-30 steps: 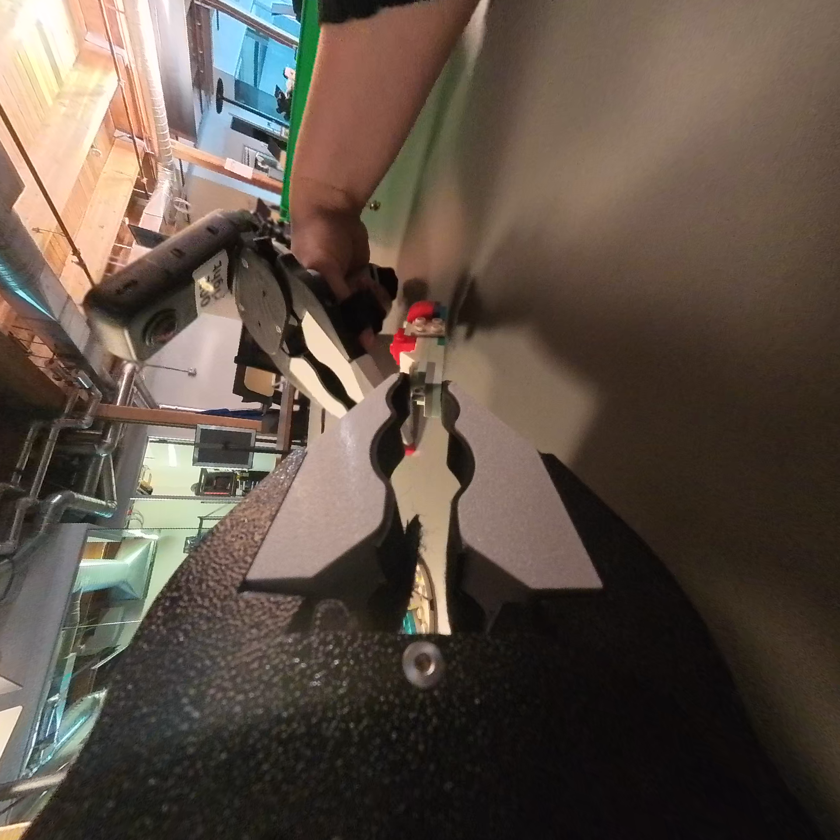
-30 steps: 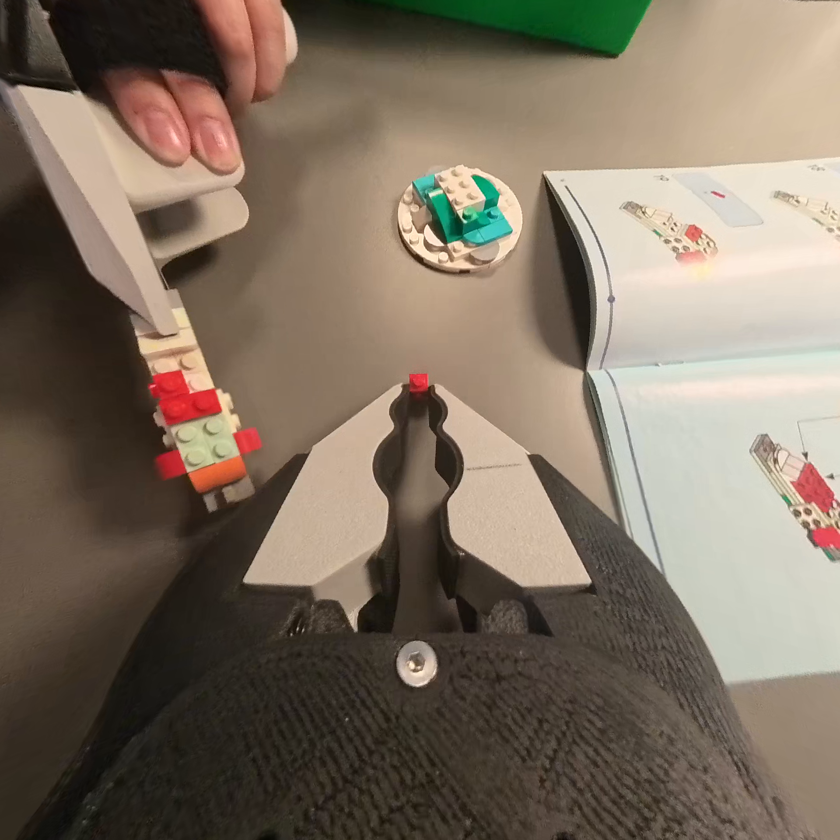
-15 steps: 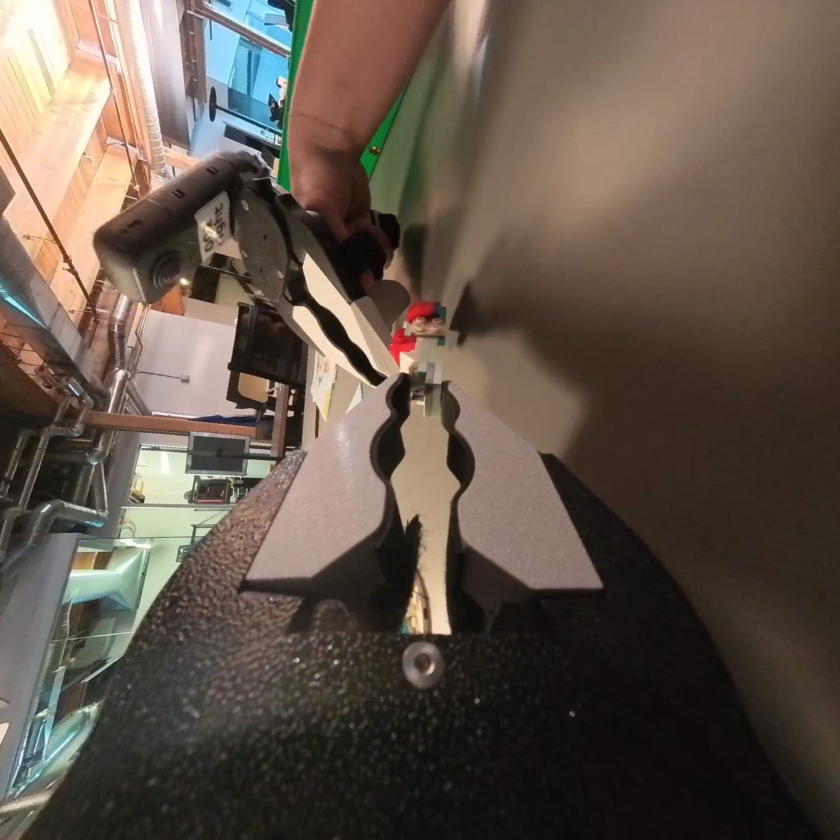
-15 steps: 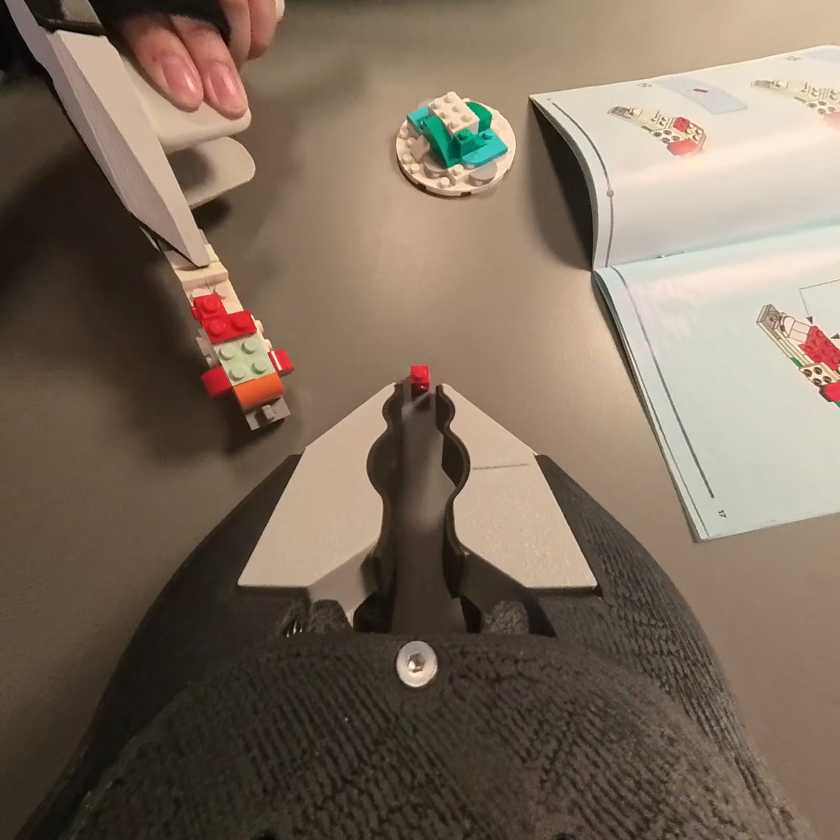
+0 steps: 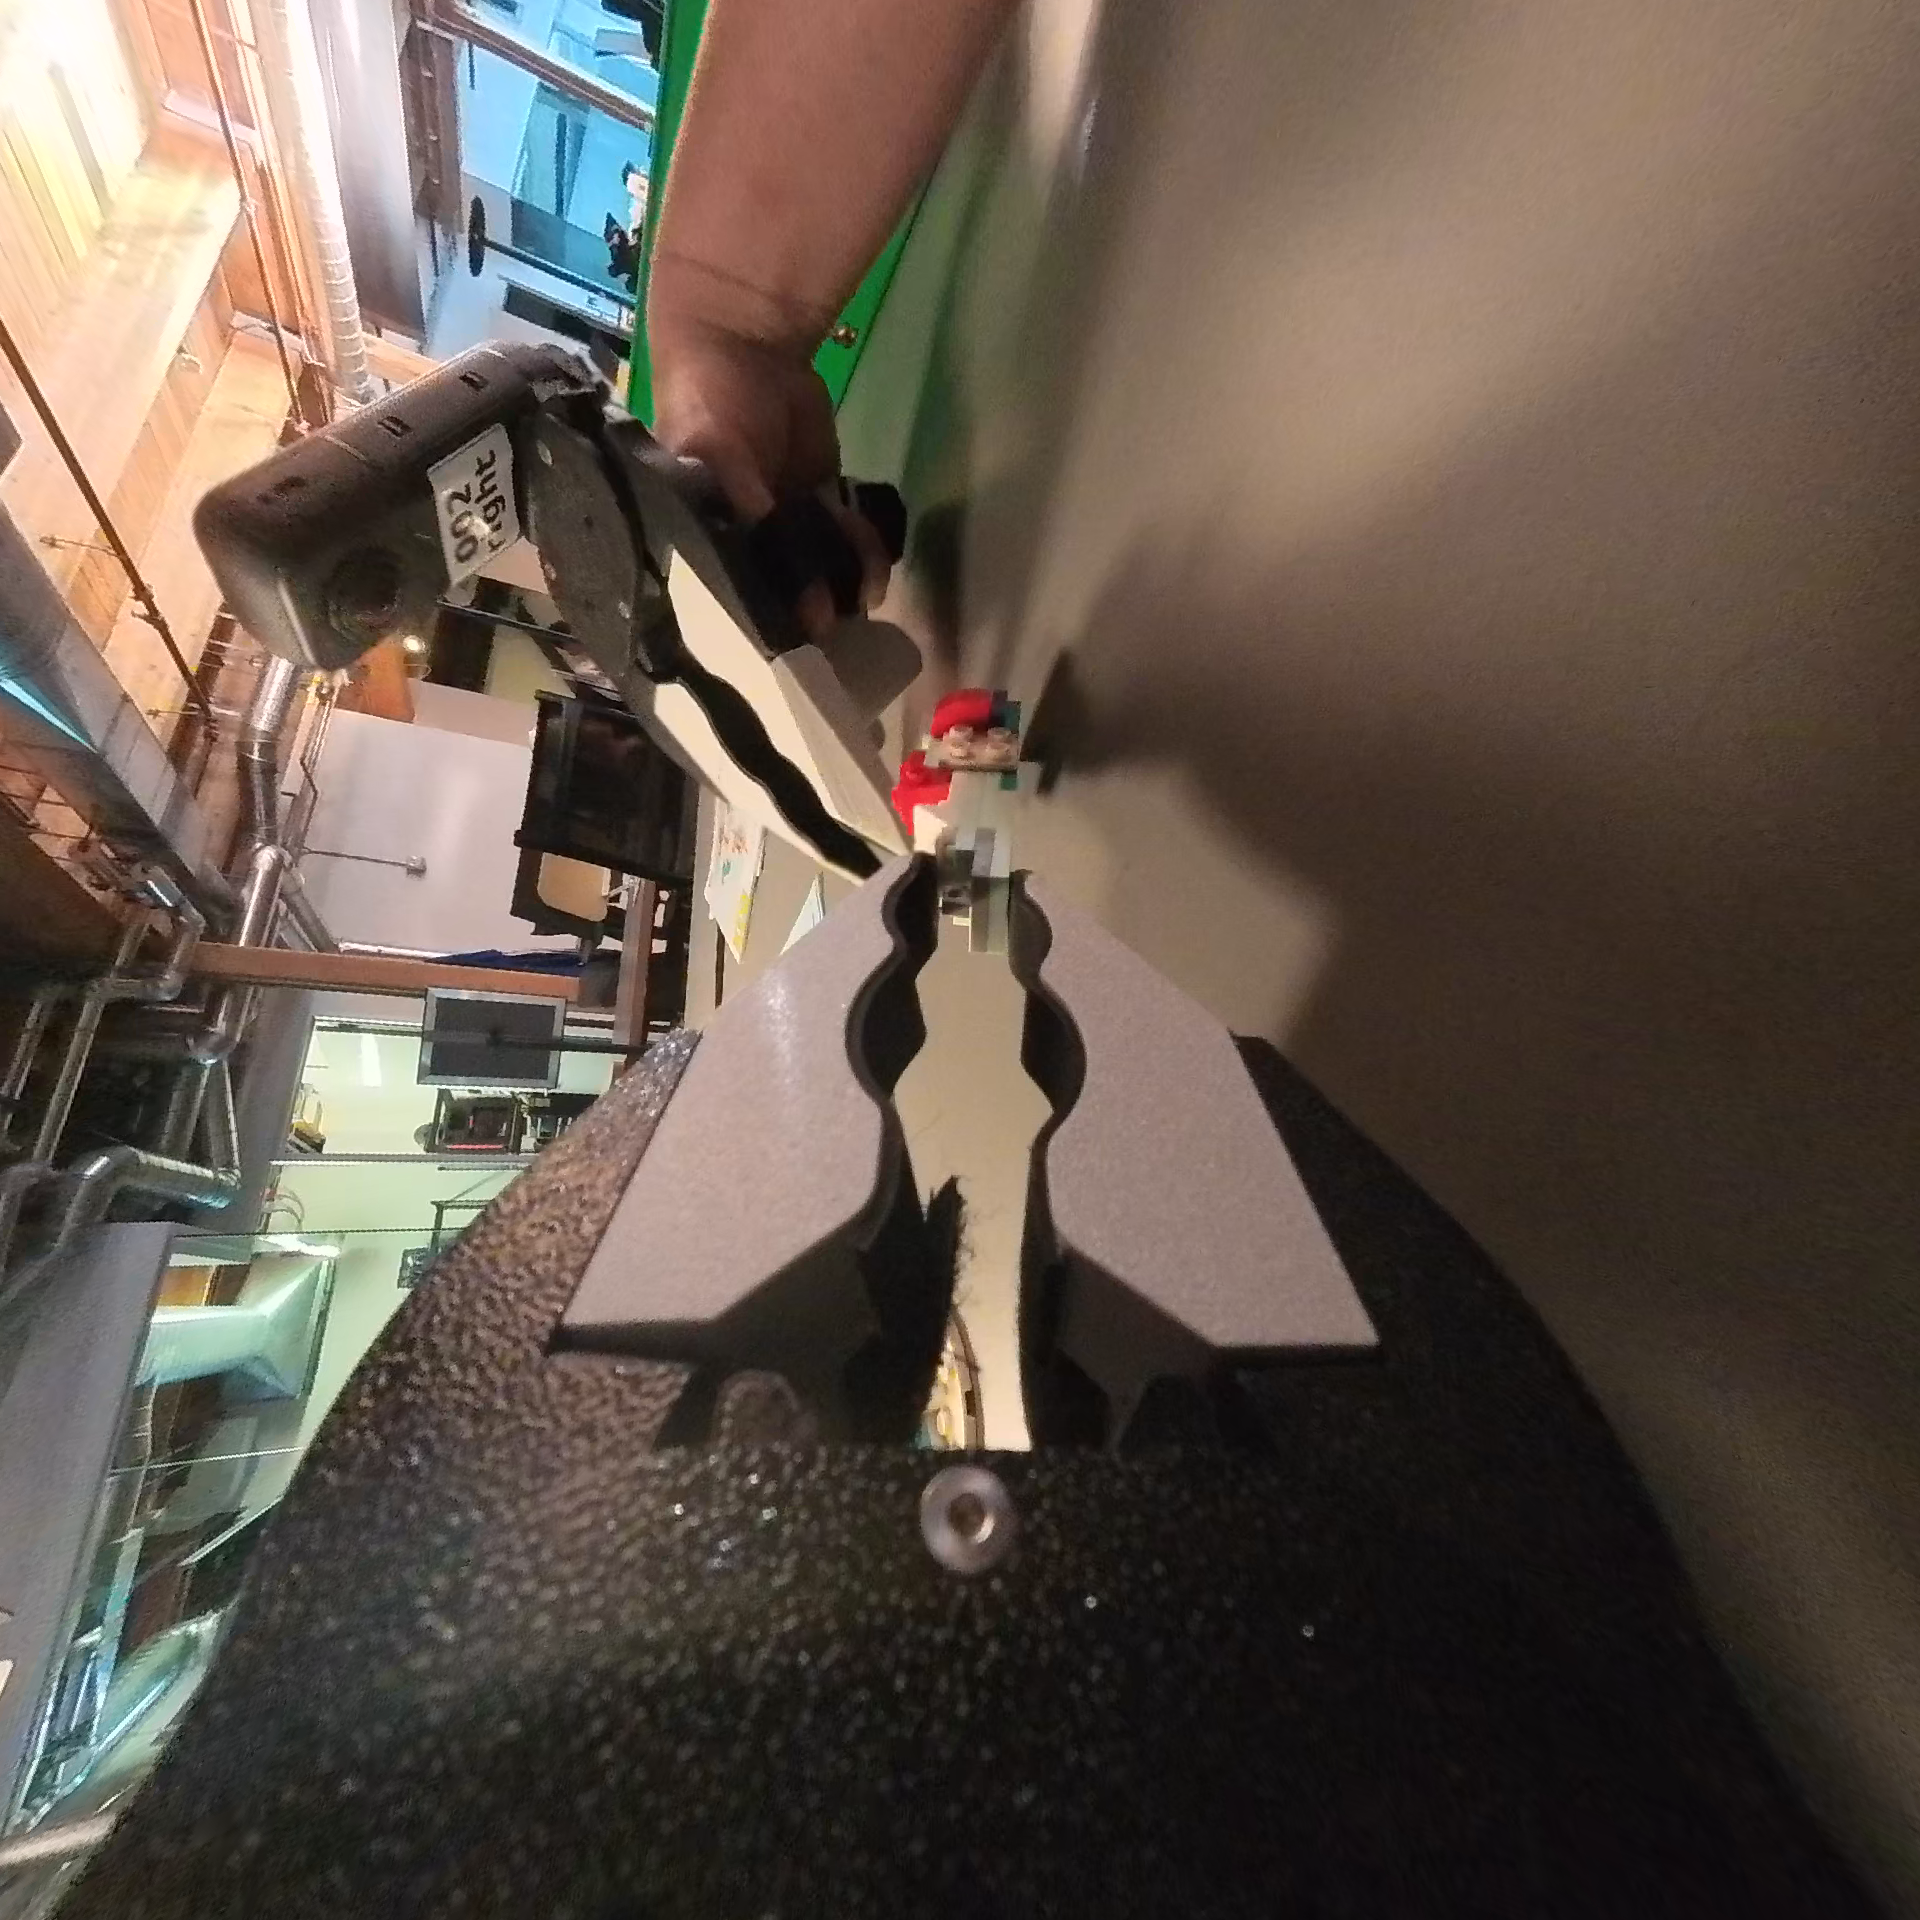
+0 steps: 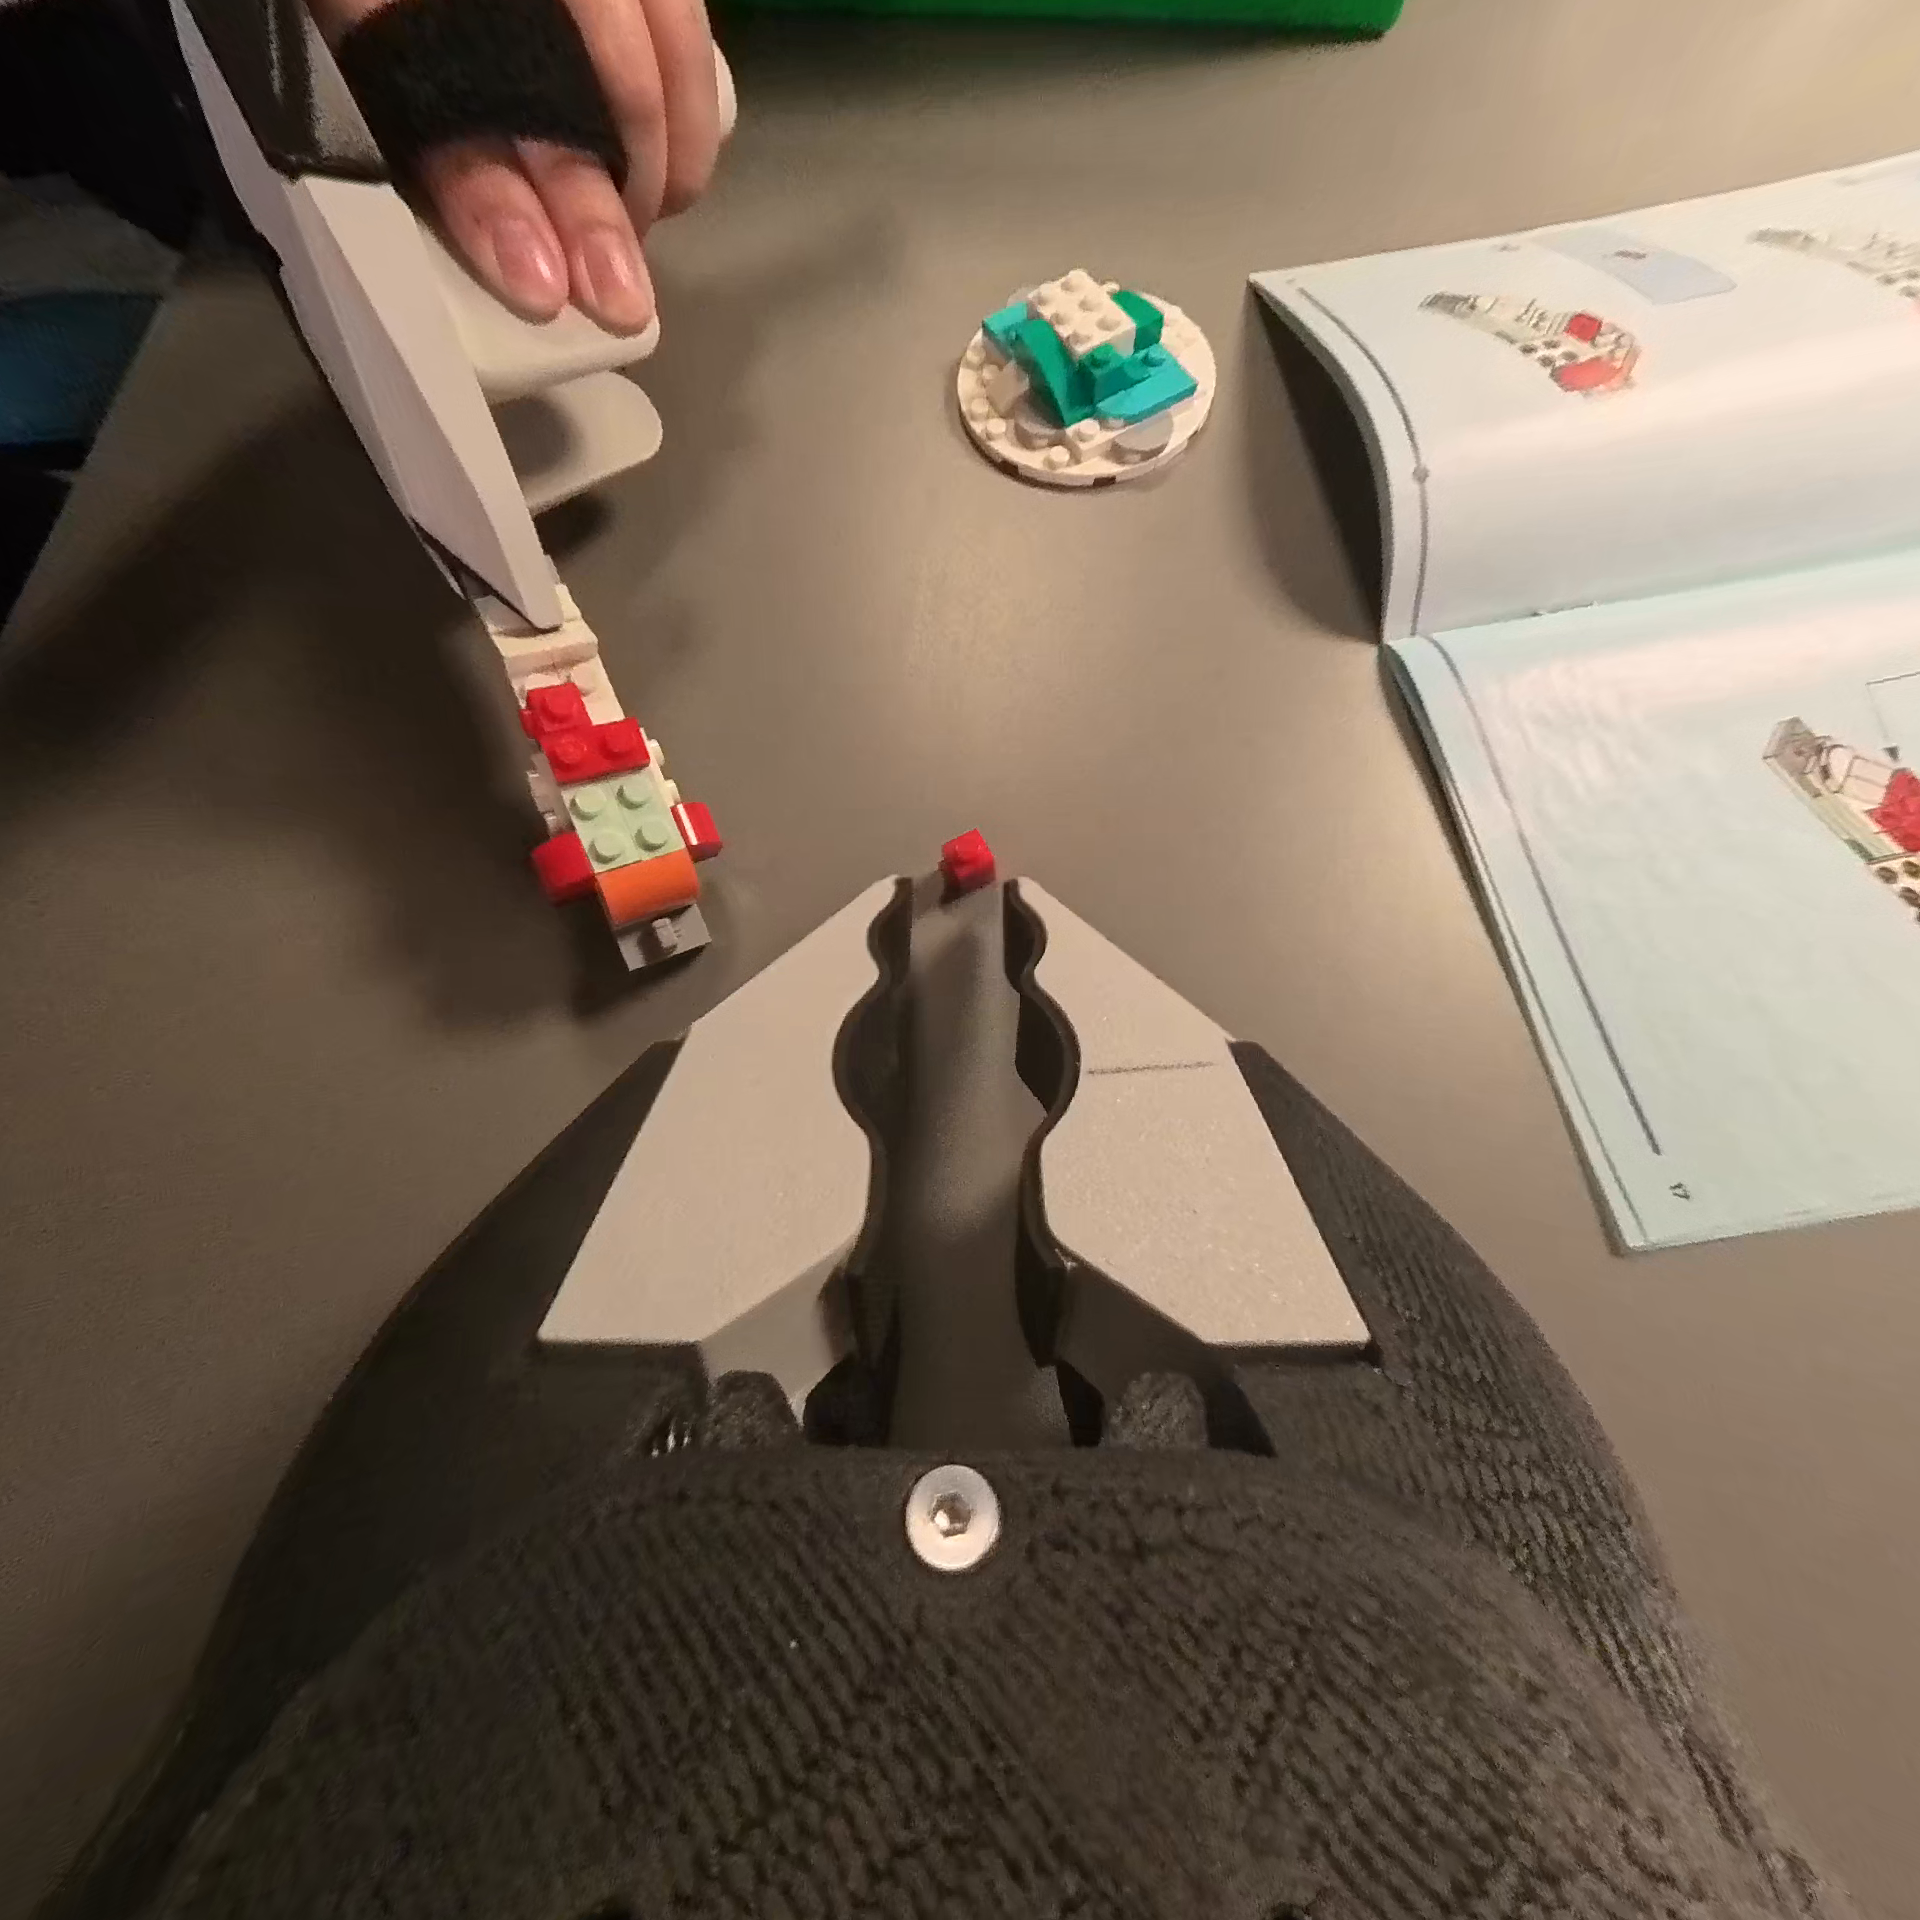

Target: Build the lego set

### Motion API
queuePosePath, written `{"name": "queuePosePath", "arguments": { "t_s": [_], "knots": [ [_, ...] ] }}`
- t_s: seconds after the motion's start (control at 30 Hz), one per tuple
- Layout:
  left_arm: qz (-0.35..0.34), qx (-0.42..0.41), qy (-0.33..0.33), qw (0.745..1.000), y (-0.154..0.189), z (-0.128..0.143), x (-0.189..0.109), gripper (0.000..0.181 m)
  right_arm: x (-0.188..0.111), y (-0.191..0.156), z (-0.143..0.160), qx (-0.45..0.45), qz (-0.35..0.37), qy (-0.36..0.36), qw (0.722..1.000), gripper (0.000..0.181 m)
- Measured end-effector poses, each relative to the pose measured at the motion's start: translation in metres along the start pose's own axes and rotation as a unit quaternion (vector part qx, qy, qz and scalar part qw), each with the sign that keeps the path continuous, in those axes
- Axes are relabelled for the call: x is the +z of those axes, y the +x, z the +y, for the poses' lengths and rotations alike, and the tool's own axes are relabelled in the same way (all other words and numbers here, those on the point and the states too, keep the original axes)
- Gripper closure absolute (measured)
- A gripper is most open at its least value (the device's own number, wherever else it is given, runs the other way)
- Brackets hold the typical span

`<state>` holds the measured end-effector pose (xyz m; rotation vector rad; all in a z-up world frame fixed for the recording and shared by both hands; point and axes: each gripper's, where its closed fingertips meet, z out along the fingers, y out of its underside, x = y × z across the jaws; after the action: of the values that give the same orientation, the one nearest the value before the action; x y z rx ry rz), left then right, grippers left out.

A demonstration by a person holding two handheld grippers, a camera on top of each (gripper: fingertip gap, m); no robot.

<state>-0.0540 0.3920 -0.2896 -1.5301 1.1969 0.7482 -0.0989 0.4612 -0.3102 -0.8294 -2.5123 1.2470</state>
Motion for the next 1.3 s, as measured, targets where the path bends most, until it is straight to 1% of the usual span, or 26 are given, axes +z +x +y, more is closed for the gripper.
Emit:
{"name": "queuePosePath", "arguments": {
  "t_s": [0.1,0.37,0.5,0.57,0.6,0.67,0.73,0.8,0.83,0.9,0.97,1.0,1.07,1.13,1.23,1.3],
  "knots": [
    [0.000,0.000,0.001,1.000,0.000,0.000,0.000,0.170,0.003,0.002,-0.003,-0.016,0.004,0.007,1.000,0.165],
    [0.001,0.001,0.001,1.000,0.000,0.000,0.000,0.170,0.007,0.001,-0.004,-0.018,-0.008,0.005,1.000,0.165],
    [-0.001,0.003,0.000,1.000,0.000,0.000,0.000,0.170,0.008,0.000,-0.003,-0.021,-0.007,0.001,1.000,0.171],
    [-0.004,0.004,-0.003,1.000,-0.002,0.002,0.000,0.170,0.008,-0.001,-0.007,-0.031,-0.002,0.011,0.999,0.172],
    [-0.006,0.004,-0.005,1.000,-0.003,0.003,0.000,0.170,0.006,-0.001,-0.012,-0.049,0.009,0.023,0.999,0.173],
    [-0.017,0.005,-0.012,1.000,-0.007,0.006,-0.001,0.170,0.000,-0.003,-0.029,-0.126,0.050,0.053,0.989,0.173],
    [-0.030,0.004,-0.020,0.999,-0.012,0.010,-0.001,0.170,-0.009,-0.008,-0.053,-0.223,0.107,0.089,0.965,0.173],
    [-0.041,0.004,-0.028,0.999,-0.016,0.014,-0.002,0.170,-0.014,-0.016,-0.067,-0.303,0.147,0.085,0.938,0.173],
    [-0.047,0.005,-0.033,0.998,-0.018,0.016,-0.003,0.170,-0.014,-0.022,-0.073,-0.326,0.155,0.085,0.929,0.173],
    [-0.056,0.019,-0.043,0.997,-0.020,0.019,-0.003,0.170,-0.014,-0.035,-0.083,-0.341,0.149,0.100,0.923,0.173],
    [-0.063,0.044,-0.051,0.996,-0.021,0.020,-0.003,0.170,-0.014,-0.043,-0.088,-0.336,0.132,0.106,0.926,0.173],
    [-0.064,0.052,-0.051,0.995,-0.021,0.019,-0.003,0.170,-0.014,-0.046,-0.088,-0.320,0.116,0.106,0.934,0.173],
    [-0.065,0.057,-0.048,0.995,-0.020,0.017,-0.003,0.170,-0.013,-0.054,-0.083,-0.262,0.060,0.098,0.958,0.173],
    [-0.065,0.067,-0.048,0.994,-0.020,0.017,-0.003,0.170,-0.012,-0.059,-0.076,-0.202,0.009,0.087,0.975,0.173],
    [-0.061,0.082,-0.044,0.994,-0.017,0.014,-0.003,0.170,-0.006,-0.060,-0.063,-0.150,-0.027,0.054,0.987,0.173],
    [-0.059,0.086,-0.037,0.994,-0.015,0.010,-0.003,0.170,-0.002,-0.060,-0.058,-0.138,-0.032,0.041,0.989,0.173]
  ]
}}
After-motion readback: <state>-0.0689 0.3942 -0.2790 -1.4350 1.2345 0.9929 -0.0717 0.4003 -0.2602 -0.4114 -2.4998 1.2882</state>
